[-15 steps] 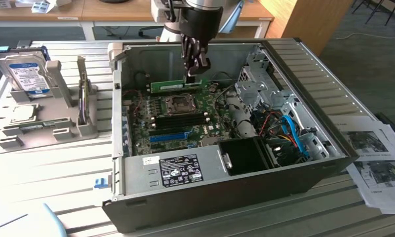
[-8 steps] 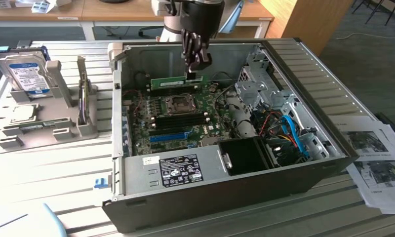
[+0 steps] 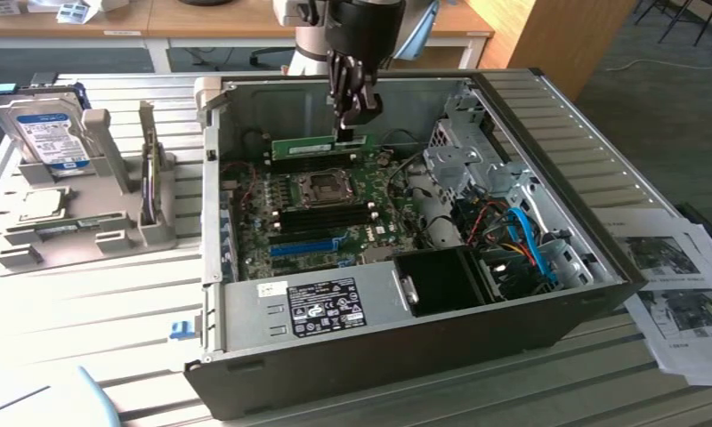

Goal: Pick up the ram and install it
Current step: 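Pick up the ram and move it above insertion slot, then insert the ram into the slot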

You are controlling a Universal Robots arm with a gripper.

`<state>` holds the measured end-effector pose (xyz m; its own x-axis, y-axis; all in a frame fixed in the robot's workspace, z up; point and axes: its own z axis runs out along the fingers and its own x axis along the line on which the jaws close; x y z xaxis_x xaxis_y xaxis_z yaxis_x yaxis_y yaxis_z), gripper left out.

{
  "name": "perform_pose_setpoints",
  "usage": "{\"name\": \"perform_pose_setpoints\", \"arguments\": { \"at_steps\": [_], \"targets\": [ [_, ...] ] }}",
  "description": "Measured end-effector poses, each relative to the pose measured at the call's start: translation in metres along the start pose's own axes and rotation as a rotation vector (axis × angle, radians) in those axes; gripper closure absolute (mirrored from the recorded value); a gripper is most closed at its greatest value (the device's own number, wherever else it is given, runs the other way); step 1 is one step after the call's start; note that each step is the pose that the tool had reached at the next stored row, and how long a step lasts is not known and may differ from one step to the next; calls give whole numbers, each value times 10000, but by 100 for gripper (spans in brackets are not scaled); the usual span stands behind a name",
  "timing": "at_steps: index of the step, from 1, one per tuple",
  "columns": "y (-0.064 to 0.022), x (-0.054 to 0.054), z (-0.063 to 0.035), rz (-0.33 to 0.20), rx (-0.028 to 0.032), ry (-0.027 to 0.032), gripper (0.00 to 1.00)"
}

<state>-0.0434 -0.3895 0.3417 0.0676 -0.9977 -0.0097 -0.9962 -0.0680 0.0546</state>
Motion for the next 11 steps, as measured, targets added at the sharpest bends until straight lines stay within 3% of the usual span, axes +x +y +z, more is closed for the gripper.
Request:
{"name": "perform_pose_setpoints", "arguments": {
  "at_steps": [11],
  "targets": [
    [0,0,-32,0,0,-2,89]
  ]
}}
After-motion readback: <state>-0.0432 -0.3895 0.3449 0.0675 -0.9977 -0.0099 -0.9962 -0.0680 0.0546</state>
